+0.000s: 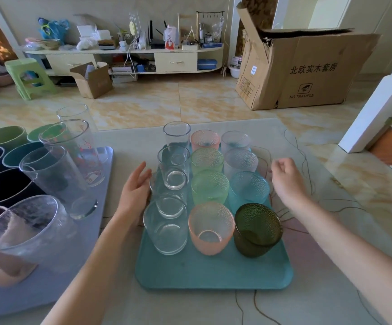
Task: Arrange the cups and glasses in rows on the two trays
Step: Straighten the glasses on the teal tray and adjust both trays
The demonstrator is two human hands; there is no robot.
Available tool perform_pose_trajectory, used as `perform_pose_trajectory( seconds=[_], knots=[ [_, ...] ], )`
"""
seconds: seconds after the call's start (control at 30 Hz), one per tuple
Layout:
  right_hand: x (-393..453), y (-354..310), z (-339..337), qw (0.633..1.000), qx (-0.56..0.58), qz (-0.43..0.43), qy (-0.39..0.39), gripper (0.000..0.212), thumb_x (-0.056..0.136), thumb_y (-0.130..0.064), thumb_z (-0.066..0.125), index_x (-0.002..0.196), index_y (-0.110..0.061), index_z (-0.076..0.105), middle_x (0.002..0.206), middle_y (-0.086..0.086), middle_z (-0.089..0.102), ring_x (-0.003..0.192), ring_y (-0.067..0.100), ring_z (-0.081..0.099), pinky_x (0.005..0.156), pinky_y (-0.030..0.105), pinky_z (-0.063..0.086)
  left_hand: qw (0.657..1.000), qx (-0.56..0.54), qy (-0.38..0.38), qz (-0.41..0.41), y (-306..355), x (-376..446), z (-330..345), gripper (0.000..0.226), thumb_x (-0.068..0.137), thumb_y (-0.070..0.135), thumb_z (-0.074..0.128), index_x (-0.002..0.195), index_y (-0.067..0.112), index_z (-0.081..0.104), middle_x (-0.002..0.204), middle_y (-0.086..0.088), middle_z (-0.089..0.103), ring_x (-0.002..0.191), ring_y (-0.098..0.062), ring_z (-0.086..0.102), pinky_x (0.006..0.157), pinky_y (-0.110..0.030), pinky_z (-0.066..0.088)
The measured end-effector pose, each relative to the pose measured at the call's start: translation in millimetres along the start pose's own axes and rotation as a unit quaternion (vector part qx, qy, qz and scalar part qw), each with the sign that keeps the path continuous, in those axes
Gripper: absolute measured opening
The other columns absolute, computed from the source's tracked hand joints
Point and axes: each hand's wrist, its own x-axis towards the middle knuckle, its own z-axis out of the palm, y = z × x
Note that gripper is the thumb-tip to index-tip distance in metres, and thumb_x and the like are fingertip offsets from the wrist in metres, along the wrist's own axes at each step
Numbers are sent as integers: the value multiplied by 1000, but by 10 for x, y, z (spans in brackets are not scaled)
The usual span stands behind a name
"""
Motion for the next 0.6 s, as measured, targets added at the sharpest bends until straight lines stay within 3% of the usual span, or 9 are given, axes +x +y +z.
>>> perform_pose_trajectory(
  seconds=[0.03, 0.1, 0.2, 0.27, 0.37, 0.47, 0.53, 0.6],
  knots=[
    [-104, 108, -48, 998, -55, -9, -11, 30, 98, -33, 39, 112, -8, 48, 94, 6, 61, 71, 20, 53, 55, 27, 34, 1000, -12, 0, -13, -43, -75, -32, 58, 92, -11, 43, 140, 21, 42, 139, -4, 51, 124, -22, 53, 107, -44, 40],
    [-265, 258, -137, 984, -164, -26, -66, 28, 95, -31, 46, 104, -5, 48, 79, 3, 54, 68, 23, 51, 54, 29, 35, 999, -43, -21, -25, -72, -236, -39, 65, 86, -17, 47, 141, 16, 40, 142, -8, 49, 126, -26, 52, 107, -48, 39],
    [-467, 397, -175, 936, -304, -18, -176, 20, 91, -31, 48, 93, -11, 48, 90, 10, 58, 88, 28, 57, 74, 33, 46, 995, -49, -81, -5, -16, -490, -1, 71, 69, -10, 64, 134, 10, 48, 133, -10, 58, 122, -28, 54, 106, -51, 40],
    [-611, 516, -168, 911, -356, -45, -204, 15, 88, -30, 43, 89, -18, 53, 95, 10, 63, 94, 29, 61, 83, 35, 50, 995, -50, -82, 6, 31, -644, 12, 73, 63, -9, 65, 133, 8, 50, 131, -9, 59, 122, -27, 54, 106, -50, 40],
    [-722, 657, -168, 912, -353, -72, -193, 22, 94, -26, 37, 78, -22, 52, 82, 3, 60, 87, 27, 64, 81, 37, 52, 996, -60, -59, 10, 64, -757, 28, 70, 57, -10, 63, 125, 7, 54, 129, -12, 59, 117, -25, 57, 104, -46, 41],
    [-671, 602, -225, 929, -336, -49, -149, 17, 94, -24, 35, 85, -25, 50, 89, 6, 61, 87, 28, 61, 79, 38, 51, 999, -20, -31, 12, 56, -822, 183, 46, 73, -18, 62, 100, 19, 68, 102, -1, 74, 89, -14, 68, 89, -40, 53],
    [-579, 510, -305, 926, -346, -43, -142, 16, 95, -19, 36, 94, -24, 50, 98, 8, 61, 86, 25, 56, 77, 32, 45, 1000, -4, -17, 3, 24, -819, 312, 47, 76, -18, 57, 103, 18, 71, 99, -1, 75, 91, -20, 70, 85, -41, 57],
    [-473, 476, -384, 926, -347, -42, -141, 23, 96, -17, 35, 76, -23, 46, 104, 12, 63, 93, 27, 58, 77, 31, 41, 1000, -1, -17, -2, -1, -771, 415, 52, 75, -19, 53, 112, 15, 68, 105, -5, 73, 96, -25, 70, 85, -42, 57]
  ],
)
